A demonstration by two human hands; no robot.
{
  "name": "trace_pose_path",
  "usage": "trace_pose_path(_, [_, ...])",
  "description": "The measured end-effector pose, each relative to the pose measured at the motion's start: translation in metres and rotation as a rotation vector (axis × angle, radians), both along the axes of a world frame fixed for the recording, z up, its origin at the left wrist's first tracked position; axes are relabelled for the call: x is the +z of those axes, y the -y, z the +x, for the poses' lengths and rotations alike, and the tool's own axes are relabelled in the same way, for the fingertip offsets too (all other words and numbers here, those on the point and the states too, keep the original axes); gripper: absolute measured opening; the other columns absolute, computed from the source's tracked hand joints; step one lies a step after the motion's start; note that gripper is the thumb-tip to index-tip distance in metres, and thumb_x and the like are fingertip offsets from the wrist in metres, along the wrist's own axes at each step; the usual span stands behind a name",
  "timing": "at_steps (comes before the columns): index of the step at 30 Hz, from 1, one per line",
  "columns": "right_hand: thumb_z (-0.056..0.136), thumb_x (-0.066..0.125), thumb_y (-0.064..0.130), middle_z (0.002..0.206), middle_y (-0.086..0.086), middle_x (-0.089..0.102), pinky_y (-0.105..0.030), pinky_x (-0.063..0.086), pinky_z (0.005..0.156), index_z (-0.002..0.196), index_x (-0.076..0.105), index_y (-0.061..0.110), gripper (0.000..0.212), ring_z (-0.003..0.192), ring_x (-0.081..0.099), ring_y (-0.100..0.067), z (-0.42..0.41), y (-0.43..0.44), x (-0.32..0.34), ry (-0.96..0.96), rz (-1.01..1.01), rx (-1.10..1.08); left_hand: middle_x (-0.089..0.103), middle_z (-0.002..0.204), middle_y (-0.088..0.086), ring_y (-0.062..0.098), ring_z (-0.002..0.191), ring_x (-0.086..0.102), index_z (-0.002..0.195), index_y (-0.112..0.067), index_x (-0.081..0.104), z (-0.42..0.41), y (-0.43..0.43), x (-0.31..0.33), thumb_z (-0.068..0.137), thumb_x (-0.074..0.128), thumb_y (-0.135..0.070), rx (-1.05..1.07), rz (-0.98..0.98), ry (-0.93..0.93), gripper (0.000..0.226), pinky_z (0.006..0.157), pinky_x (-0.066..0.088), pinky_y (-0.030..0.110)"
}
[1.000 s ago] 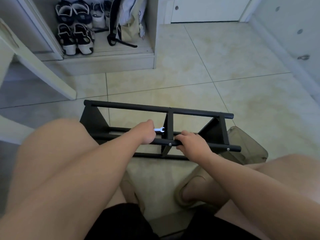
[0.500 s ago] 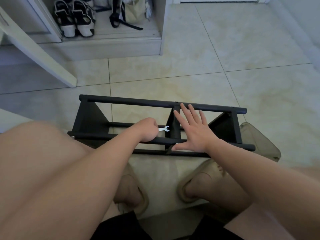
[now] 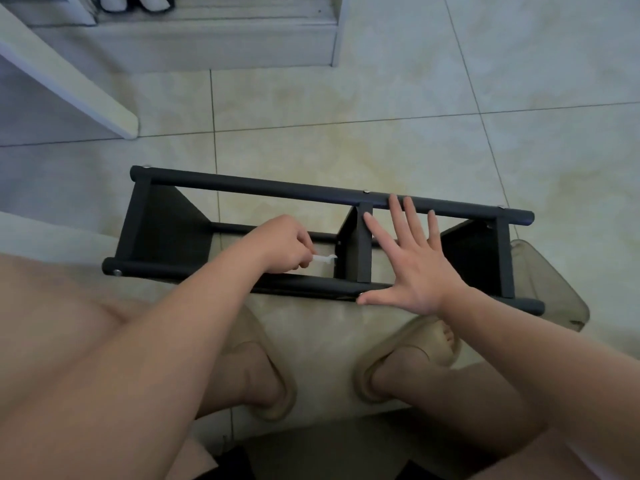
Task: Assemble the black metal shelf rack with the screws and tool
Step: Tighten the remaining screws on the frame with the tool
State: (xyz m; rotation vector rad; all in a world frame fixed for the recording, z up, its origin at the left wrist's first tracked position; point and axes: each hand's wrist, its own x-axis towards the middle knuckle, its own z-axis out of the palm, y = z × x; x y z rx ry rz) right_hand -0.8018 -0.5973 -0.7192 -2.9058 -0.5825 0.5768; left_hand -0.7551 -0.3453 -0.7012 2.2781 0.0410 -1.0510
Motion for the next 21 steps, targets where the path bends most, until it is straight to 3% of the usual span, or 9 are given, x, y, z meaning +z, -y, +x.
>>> trace_pose_path(10, [0.065, 0.033, 0.102, 0.166, -0.008, -0.029, -0.059, -0.013, 0.122, 0.16, -0.013, 0.037, 0.124, 0.152, -0.028, -0.03, -0.003, -0.001, -0.003, 0.049, 0.03, 0.001, 0.072, 0.075, -0.009, 0.01, 0.078, 0.066, 0.073, -0.028, 0.074, 0.001, 0.021, -0.013, 0.081, 0.073, -0.018, -0.005, -0.086, -0.003, 0.012, 0.072, 0.052, 0.025])
trace_pose_path(17, [0.067, 0.034, 0.1, 0.168, -0.012, -0.022, -0.06, -0.007, 0.123, 0.163, -0.002, 0.031, 0.124, 0.154, -0.022, -0.033, -0.003, -0.003, -0.001, 0.069, 0.031, 0.011, 0.074, 0.081, 0.003, 0.011, 0.075, 0.07, 0.078, -0.018, 0.071, 0.005, 0.038, -0.015, 0.085, 0.071, -0.014, 0.314, -0.382, -0.204, 0.008, 0.074, 0.056, 0.031])
trace_pose_path(21, [0.068, 0.035, 0.099, 0.169, -0.013, -0.018, -0.061, -0.004, 0.124, 0.164, 0.002, 0.028, 0.124, 0.155, -0.019, -0.035, -0.004, -0.003, -0.002, 0.082, 0.032, 0.016, 0.075, 0.077, 0.001, 0.011, 0.072, 0.073, 0.095, -0.012, 0.068, 0.006, 0.04, -0.019, 0.091, 0.07, -0.019, 0.43, -0.399, -0.3, 0.008, 0.071, 0.054, 0.028])
